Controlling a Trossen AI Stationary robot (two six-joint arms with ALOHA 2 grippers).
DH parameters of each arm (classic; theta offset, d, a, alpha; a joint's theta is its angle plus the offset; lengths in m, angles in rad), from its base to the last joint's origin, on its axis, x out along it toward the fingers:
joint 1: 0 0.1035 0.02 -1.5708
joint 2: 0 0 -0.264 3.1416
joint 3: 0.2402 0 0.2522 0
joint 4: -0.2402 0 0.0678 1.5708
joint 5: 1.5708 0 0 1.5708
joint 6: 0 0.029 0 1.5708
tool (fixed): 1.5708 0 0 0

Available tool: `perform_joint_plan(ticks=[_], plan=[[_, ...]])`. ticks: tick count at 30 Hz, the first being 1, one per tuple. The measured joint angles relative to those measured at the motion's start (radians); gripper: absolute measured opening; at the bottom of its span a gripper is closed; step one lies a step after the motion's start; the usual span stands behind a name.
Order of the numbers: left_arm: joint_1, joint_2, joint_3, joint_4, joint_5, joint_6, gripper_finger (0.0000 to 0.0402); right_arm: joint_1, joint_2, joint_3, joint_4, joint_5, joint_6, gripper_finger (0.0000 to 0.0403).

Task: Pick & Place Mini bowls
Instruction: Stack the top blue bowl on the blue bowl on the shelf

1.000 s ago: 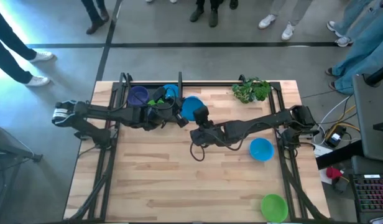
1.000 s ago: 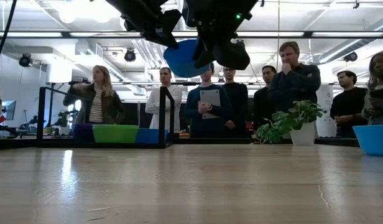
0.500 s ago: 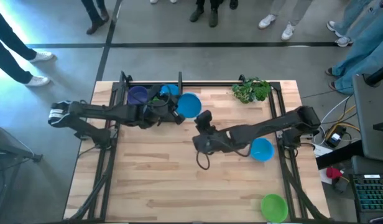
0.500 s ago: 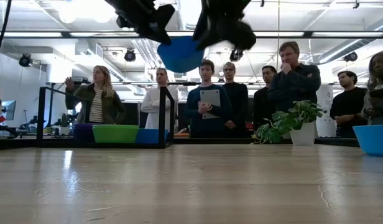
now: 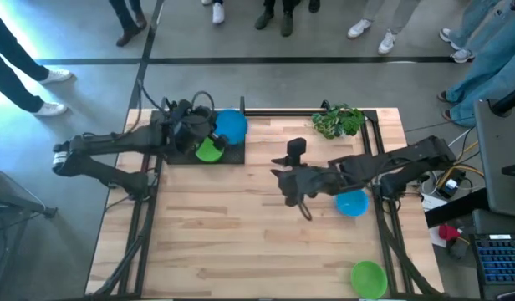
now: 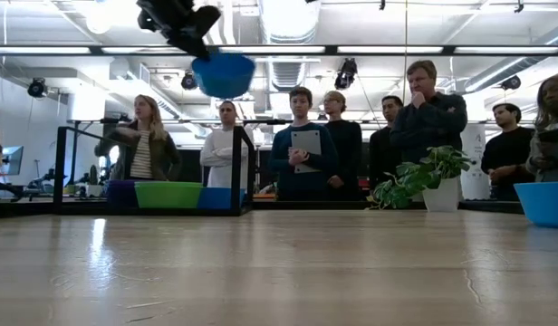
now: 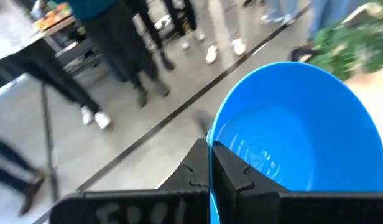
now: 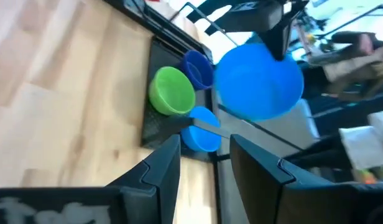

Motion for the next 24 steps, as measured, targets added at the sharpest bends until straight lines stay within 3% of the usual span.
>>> perform_joint_plan(ticks=[5, 16, 24], plan=[[0.125, -0.026, 0.026, -0.113, 0.061, 0.037, 0.0000, 0.000, -0.038, 0.000, -0.028, -0.028, 0.032, 0.0136], [0.495, 0.016, 0.027, -0.149, 0.602, 0.362, 0.0000, 0.000, -0.044, 0.000, -0.033, -0.028, 0.033, 0.0134], [0.552, 0.130, 0.027, -0.128, 0.654, 0.505, 0.0000, 0.000, -0.043, 0.000, -0.033, -0.028, 0.026, 0.0132]])
